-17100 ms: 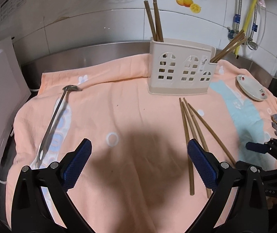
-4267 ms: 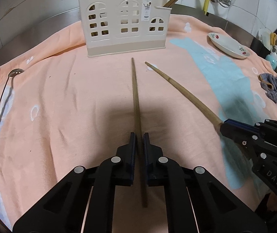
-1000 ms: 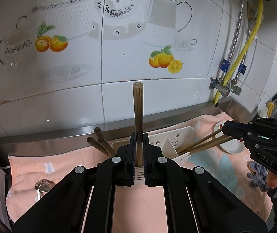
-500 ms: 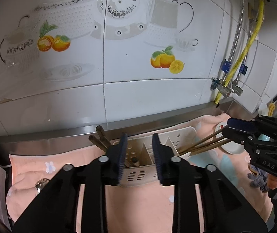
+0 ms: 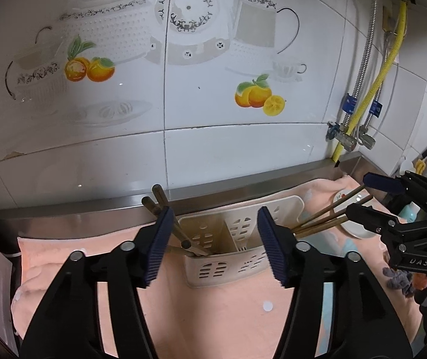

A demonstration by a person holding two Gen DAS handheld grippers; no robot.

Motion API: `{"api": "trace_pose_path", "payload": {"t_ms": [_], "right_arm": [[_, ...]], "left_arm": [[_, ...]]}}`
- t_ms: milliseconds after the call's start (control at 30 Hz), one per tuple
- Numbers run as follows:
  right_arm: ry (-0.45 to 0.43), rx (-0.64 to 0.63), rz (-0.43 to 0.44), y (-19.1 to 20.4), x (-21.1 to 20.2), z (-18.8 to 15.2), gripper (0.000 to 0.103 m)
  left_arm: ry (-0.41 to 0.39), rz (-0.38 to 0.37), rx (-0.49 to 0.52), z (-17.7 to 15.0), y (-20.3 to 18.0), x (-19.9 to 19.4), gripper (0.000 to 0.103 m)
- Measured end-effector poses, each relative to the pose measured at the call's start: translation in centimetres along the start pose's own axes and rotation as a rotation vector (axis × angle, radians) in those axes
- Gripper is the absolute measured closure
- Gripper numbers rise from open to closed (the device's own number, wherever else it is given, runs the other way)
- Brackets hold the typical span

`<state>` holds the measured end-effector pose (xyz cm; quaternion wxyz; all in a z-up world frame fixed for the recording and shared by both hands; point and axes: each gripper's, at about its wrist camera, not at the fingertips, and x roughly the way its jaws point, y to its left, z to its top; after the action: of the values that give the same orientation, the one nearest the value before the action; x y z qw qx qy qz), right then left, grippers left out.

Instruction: Organize utensils

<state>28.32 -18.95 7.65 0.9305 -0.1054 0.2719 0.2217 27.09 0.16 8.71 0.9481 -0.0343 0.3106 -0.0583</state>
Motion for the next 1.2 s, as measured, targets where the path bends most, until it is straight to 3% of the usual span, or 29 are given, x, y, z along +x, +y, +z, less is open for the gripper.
{"api": "trace_pose_path", "payload": {"t_ms": [133,267,600,1200], "right_arm": [[-0.006,-0.001,-0.009,0.0,-0.2,-0.1,0.028],[-0.011,-0.004,-0.016,0.1,-0.5,-0.2,0.023],[-0.034,-0.004,-0.032,0.2,-1.7,-0.6,0.013],[-0.055,-0.005,-0.028,1.4,-4.2,-2.2,0.01]], "left_arm": [[-0.017,0.025,0.017,0.0,-0.3,-0.4,0.027],[-0.022,0.023,0.016,0.1,-0.2,-0.8,0.025],[-0.046,0.043,0.023,-0.1,-0.5,-2.2,0.01],[-0.063,0.081,0.012,-2.2,0.0,-4.9,0.005]]}}
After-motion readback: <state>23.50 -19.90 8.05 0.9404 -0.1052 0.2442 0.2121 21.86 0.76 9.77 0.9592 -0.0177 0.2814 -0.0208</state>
